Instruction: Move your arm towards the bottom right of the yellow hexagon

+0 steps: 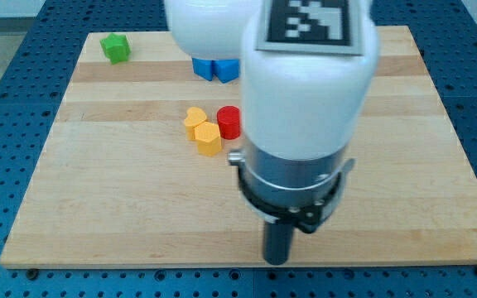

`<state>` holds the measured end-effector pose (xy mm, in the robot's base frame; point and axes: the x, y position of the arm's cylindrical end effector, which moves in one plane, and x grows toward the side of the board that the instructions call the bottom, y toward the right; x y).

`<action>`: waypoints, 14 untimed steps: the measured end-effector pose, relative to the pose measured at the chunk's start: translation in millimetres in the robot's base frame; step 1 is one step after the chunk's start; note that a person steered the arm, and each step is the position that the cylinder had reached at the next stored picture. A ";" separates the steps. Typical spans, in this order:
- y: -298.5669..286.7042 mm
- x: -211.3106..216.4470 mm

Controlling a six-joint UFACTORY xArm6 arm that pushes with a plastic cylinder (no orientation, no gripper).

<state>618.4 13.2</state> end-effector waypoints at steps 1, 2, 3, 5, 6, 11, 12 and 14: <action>-25.9 0.3; -86.2 0.1; -98.7 0.1; -136.8 0.3; -157.9 -0.2; 329.3 -16.2; 329.3 -16.1; 324.1 -1.7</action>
<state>616.7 337.3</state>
